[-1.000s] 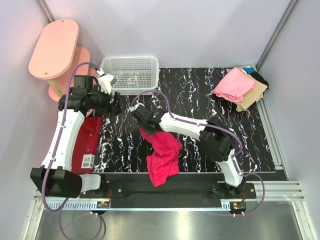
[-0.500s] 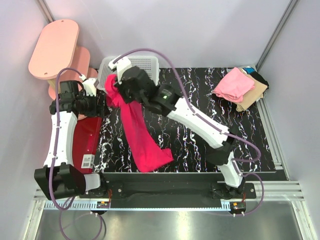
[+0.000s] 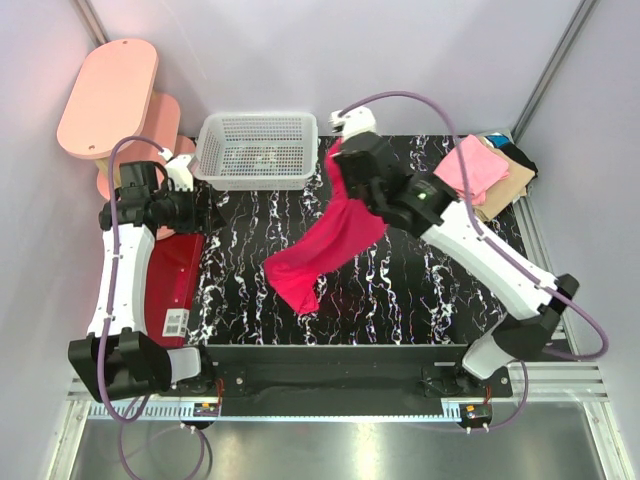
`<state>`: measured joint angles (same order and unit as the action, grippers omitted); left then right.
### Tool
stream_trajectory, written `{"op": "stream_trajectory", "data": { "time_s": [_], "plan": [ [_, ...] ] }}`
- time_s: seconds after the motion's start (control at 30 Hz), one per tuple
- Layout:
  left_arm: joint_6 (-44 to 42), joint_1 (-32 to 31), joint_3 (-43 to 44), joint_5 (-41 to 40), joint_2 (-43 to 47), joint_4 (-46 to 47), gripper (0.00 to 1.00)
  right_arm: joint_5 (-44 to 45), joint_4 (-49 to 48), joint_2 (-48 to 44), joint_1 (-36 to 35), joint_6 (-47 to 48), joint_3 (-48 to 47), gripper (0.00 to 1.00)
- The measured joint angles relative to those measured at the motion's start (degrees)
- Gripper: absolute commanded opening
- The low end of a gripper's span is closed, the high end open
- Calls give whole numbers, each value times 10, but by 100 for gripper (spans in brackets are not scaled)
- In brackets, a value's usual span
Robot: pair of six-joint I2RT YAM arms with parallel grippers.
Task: Fold and stack the t-shirts
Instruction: Flatten out the tshirt
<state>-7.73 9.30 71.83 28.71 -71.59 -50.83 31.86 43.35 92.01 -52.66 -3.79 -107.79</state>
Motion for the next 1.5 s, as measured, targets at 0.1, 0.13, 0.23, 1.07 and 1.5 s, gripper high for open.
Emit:
{"op": "stream_trajectory", "data": {
  "time_s": [0.1,0.13,0.23,1.07,1.5],
  "plan": [
    [9,0,0,6,0,0,76,1,3,-27,39,-18,23,0],
    [14,1,2,7,0,0,76,-1,3,-28,43,-23,19,0],
    [25,18,6,9,9,2,75,-26,5,-6,39,-31,-17,0],
    [21,185,44,71,53,-11,75,-164,28,106,-62,21,-365,0],
    [6,154,47,101,50,-36,75,-59,-29,-216,11,-112,206,0]
  ]
}}
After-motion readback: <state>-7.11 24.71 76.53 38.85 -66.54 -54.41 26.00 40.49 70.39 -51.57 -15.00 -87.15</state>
